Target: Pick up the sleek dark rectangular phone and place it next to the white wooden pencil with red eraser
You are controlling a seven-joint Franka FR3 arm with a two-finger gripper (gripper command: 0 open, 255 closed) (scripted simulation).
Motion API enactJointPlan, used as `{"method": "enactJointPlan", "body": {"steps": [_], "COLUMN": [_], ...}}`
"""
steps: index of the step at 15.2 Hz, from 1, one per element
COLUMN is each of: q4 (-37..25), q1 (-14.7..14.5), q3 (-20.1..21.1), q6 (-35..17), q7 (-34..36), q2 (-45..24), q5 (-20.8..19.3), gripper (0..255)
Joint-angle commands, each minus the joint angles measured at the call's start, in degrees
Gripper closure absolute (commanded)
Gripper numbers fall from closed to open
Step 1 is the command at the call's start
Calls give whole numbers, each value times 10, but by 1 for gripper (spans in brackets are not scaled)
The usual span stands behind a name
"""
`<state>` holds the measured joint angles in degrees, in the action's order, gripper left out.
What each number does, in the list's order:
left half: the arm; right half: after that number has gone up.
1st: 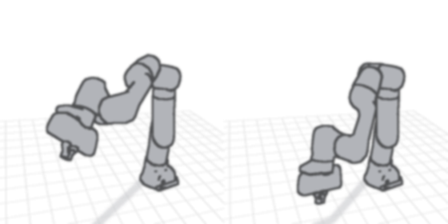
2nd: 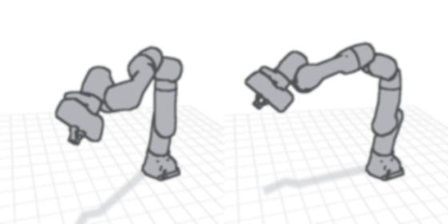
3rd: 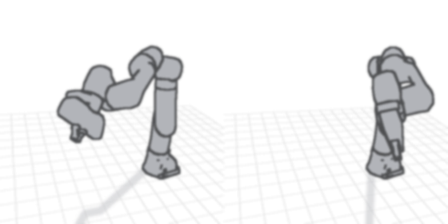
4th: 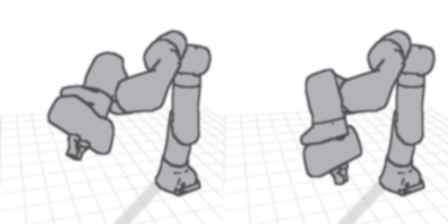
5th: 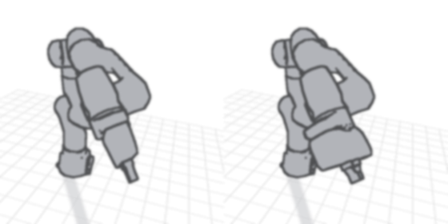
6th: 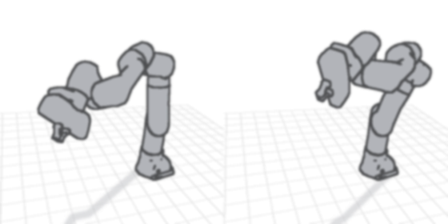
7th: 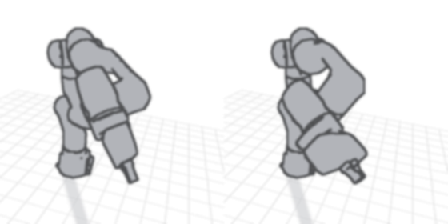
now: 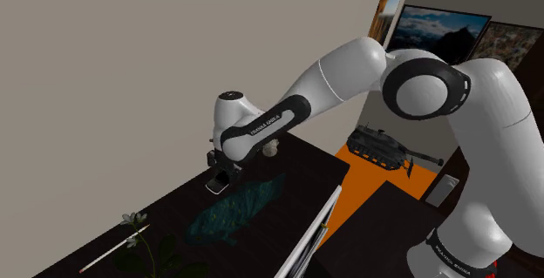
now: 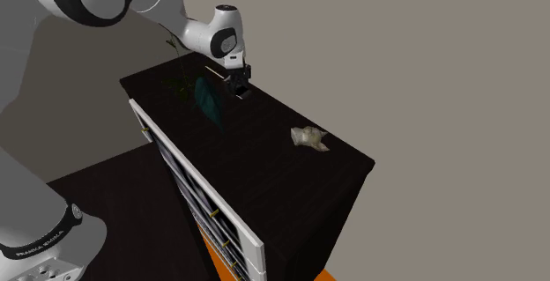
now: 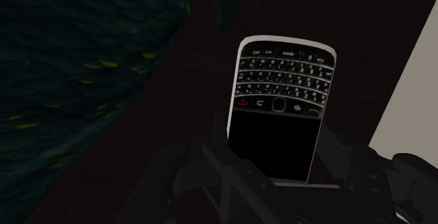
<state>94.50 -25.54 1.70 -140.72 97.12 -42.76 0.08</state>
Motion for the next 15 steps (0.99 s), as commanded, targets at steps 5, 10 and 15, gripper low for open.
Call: {"method": "enactJointPlan", "body": {"steps": [5, 10, 15], "q4": [-120, -268, -434], "q1": [-55, -99, -128], "q3": [1, 1, 1], "q6": [56, 124, 196], "q7": [60, 104, 131], "q2": [-62, -142, -236], "q5": [-8, -13, -15], "gripper": [255, 255, 255]}}
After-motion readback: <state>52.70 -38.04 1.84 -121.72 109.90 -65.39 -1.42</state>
